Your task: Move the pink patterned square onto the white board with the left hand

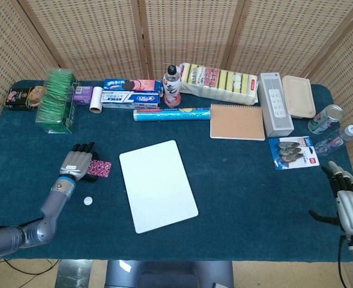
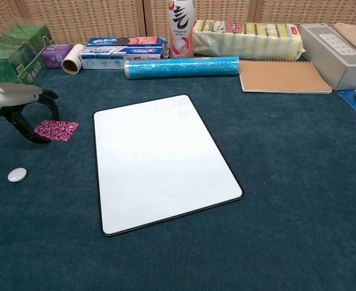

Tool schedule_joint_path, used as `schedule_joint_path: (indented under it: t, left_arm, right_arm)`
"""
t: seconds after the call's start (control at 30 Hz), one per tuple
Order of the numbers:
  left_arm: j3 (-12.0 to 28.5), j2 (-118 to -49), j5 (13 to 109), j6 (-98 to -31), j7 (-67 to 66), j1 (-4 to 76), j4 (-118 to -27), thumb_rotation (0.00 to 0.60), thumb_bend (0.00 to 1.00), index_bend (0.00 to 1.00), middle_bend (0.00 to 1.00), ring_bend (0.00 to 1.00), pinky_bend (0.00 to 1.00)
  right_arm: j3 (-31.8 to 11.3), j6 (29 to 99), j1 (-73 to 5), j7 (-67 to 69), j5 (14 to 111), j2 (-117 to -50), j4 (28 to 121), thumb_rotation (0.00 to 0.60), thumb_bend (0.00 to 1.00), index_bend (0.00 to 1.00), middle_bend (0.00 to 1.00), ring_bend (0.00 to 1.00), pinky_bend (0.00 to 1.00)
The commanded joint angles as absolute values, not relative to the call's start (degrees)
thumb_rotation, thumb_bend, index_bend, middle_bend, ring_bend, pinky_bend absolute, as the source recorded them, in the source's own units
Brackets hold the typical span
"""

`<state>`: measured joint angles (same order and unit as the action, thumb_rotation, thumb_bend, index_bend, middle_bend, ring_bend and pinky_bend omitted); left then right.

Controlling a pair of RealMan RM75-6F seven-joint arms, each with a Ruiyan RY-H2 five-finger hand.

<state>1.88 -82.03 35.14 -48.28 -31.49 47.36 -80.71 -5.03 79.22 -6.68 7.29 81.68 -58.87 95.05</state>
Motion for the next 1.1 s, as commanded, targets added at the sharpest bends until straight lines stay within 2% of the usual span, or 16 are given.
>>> schedule_joint_path:
  t: [0.03,0.17,0.63,1.1]
  left_arm:
    - [1.8,-82.2,35.0,-48.4,-31.8,47.5,-80.6,0.6,0.23,0.54,0.0,0.0,0.01]
    - [1.7,-82.6,34.8,-49.0,-32.5,47.6,-80.5,0.6,0.26,0.54,0.0,0.0,0.01]
    - [2.5,-81.8,35.0,-49.6,-32.0,47.3,-81.7,0.6,0.26,0.54,0.0,0.0,0.02]
    - [3.8,-78.1,34.7,-52.2,-33.7,48.4,-89.0,0.6,0.26,0.54,0.0,0.0,0.01]
  right_arm:
    - [-5.0,79.2,-6.6,7.4,81.7,-58.9,95.0,0.6,0.0,0.02,0.0,0.0,0.0]
    - [-5.0,79.2,-6.6,7.4,81.7,-58.8,95.0,0.6,0.0,0.02,0.0,0.0,0.0]
    - [-5.0,79.2,-6.6,7.6,81.7,-58.8,95.0,0.6,0.0,0.02,0.0,0.0,0.0]
    - [-4.9,79.0,-6.6,8.4,81.7,-58.4,95.1,0.6,0.0,0.02,0.0,0.0,0.0]
